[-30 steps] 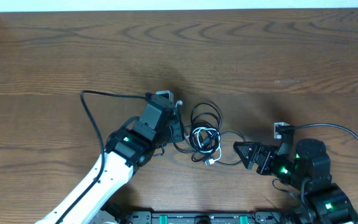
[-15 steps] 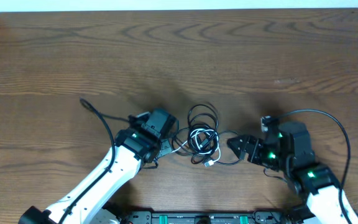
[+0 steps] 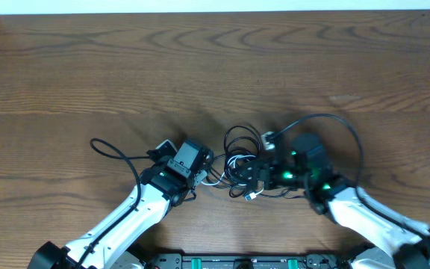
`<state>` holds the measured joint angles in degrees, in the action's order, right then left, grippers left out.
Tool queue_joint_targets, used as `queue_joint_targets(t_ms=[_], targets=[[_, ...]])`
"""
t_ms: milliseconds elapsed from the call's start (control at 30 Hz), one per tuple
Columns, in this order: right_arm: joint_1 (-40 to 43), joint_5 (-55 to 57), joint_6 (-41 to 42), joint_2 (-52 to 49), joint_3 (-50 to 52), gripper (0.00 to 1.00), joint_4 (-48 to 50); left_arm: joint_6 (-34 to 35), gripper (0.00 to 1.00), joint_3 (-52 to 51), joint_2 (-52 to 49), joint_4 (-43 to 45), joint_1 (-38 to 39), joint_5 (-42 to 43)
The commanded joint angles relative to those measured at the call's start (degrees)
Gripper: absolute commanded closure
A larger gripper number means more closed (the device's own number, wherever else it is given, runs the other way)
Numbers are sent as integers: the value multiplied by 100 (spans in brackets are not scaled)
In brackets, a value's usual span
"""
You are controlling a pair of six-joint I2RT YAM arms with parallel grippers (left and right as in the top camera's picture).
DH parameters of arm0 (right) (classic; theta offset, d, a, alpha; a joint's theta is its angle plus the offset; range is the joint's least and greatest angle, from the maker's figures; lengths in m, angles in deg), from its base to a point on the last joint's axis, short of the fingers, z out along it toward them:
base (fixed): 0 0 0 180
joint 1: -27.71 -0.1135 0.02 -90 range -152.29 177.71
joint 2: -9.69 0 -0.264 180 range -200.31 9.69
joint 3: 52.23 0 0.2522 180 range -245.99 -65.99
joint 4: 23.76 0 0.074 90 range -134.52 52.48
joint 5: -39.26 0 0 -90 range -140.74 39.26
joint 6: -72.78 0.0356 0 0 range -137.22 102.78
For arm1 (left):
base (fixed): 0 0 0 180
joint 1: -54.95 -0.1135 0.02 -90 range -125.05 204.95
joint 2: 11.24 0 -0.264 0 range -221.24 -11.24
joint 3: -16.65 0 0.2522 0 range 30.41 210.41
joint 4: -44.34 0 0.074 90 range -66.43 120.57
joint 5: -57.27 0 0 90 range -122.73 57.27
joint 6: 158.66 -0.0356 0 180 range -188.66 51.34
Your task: Untangle cables
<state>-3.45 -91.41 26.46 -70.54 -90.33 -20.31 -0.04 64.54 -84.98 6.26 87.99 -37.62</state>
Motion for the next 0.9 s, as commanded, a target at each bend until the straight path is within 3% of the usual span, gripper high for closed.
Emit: queue_joint_targets(t_ms=[0, 200, 467, 567, 700, 867], targets=[[-422, 387, 472, -426, -24, 23, 310, 111, 23, -11, 2, 4, -26, -275], [-1056, 1996, 914, -1176, -61, 28, 614, 107, 18, -9, 219, -37, -358, -354], [-1294, 2326, 968, -2022, -673, 33, 494, -162, 18, -11, 1113, -107, -942, -313], [-1320, 2253, 966, -2369, -1071, 55, 17, -404, 18, -9, 1473, -133, -957, -315], [-1237, 1910, 592, -2500, -1449, 99, -503, -678, 18, -9, 1864, -223, -957, -334], [-686, 973, 15, -1908, -1508, 99, -643, -728, 18, -9, 2190, -566, -962, -317]])
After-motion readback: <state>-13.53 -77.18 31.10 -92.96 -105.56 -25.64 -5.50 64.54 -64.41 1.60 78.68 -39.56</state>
